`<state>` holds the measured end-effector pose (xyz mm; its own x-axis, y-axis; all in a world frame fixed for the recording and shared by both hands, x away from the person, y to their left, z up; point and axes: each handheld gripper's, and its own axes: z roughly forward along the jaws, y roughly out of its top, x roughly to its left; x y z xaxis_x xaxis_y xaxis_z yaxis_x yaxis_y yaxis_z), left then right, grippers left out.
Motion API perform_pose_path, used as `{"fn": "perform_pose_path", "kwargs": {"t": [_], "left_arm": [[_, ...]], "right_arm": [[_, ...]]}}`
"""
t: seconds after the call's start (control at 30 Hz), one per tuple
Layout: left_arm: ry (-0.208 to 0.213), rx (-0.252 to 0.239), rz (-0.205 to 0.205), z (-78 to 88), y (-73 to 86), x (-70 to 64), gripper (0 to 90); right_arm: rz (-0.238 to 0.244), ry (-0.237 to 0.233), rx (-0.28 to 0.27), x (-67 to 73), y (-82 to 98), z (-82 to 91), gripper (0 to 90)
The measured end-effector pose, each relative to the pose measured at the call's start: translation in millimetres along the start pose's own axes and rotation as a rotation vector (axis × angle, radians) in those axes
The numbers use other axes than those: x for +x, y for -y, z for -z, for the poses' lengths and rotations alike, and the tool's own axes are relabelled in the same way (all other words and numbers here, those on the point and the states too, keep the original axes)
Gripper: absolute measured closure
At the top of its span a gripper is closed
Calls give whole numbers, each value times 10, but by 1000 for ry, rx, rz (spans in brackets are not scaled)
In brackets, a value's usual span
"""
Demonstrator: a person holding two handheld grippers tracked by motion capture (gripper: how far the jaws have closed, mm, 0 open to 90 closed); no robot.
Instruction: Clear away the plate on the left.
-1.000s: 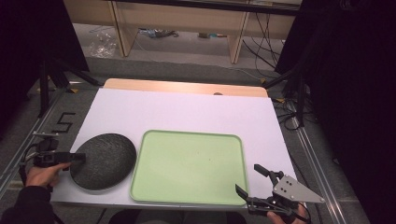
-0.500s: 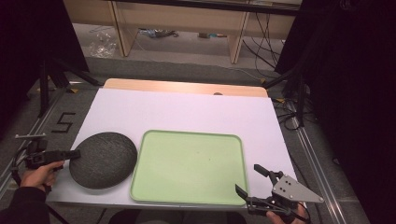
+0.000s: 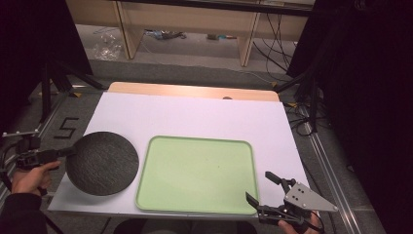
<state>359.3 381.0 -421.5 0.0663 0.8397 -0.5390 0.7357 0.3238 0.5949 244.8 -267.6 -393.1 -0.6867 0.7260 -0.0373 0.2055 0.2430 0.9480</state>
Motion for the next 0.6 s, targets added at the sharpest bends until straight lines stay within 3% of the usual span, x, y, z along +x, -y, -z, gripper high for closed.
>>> {"fn": "perform_pose_path", "kwargs": {"t": [0.03,0.07,0.1,0.2,0.37,0.4,0.5,0.6], "left_arm": [[-9,-8,-75,8,-26,11,843],[-15,4,-52,19,-27,-61,843],[-40,-6,-110,23,-48,-89,841],[-43,-8,-132,43,-69,-167,843],[-89,-11,-259,85,-119,-483,841],[-92,-18,-273,89,-125,-559,841],[-100,-15,-337,96,-140,-700,844],[-85,-23,-350,88,-135,-776,833]], "right_arm": [[-1,-4,-1,3,-1,0,162],[-2,-5,4,4,-1,4,162],[-1,7,3,6,1,2,162],[11,10,-4,-1,-1,-4,162],[15,7,-10,-7,2,-15,162],[-7,-3,-12,9,8,-26,162],[1,-11,1,8,3,-23,162],[5,-12,0,8,5,-23,162]]}}
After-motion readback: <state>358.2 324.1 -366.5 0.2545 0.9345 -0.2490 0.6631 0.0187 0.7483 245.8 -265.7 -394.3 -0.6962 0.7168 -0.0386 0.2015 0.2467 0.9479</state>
